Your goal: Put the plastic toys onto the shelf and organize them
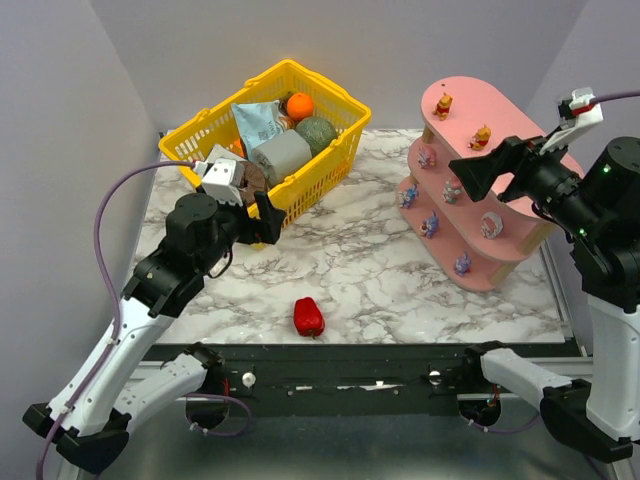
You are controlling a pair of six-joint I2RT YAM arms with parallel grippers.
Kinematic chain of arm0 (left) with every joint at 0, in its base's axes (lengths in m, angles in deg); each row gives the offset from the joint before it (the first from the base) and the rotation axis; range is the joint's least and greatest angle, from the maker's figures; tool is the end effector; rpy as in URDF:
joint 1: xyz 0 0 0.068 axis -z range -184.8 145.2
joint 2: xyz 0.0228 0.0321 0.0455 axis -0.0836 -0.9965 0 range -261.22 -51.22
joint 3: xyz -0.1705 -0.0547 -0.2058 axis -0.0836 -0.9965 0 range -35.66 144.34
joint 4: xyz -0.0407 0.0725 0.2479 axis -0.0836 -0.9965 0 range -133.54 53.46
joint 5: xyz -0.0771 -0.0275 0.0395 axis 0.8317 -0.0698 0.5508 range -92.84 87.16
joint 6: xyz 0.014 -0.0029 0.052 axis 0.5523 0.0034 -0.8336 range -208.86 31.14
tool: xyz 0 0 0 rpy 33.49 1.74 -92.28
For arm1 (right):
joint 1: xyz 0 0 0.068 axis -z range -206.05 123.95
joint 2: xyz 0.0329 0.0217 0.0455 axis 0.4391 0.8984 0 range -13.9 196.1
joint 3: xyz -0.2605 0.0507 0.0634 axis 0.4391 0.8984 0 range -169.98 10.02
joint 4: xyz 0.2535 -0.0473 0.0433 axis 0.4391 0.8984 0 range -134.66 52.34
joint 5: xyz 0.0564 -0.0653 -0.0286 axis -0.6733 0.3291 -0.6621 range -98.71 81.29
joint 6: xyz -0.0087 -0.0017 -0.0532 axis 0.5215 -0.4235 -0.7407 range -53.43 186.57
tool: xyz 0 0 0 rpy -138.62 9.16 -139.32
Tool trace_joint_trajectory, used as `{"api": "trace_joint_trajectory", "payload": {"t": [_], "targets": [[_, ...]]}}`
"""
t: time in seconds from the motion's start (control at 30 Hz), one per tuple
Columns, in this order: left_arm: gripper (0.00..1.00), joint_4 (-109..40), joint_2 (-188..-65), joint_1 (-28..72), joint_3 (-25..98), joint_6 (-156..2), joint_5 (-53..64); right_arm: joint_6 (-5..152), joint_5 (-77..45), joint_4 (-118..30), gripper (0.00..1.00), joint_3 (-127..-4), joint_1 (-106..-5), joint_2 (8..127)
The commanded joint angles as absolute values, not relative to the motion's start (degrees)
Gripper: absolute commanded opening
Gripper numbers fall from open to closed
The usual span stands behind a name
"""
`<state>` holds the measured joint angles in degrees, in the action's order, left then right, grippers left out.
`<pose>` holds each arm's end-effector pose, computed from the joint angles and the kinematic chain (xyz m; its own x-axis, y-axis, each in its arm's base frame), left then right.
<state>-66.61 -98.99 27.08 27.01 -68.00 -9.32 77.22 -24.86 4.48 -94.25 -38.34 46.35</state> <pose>0.1462 -0.0860 0.4013 -0.3615 -0.1918 -0.9124 0.3248 0.8914 -0.3161 0.1261 0.0377 0.5465 -0.1735 0.1440 -0.9743 -0.4509 0.8679 0.2086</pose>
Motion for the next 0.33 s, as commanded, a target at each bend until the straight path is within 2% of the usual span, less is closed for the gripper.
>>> {"api": "trace_joint_trajectory", "payload": {"t": [0.0,0.3], "targets": [[0.99,-68.3,-98.5,26.8,29.4,-68.0,-11.2,77.9,-25.4,7.5,1.0,-92.7,-38.3,44.9],[0.99,-69.4,-98.9,26.8,31.6,-69.4,-11.1,76.6,-21.8,5.2,1.0,-89.9,-38.4,43.4]]}}
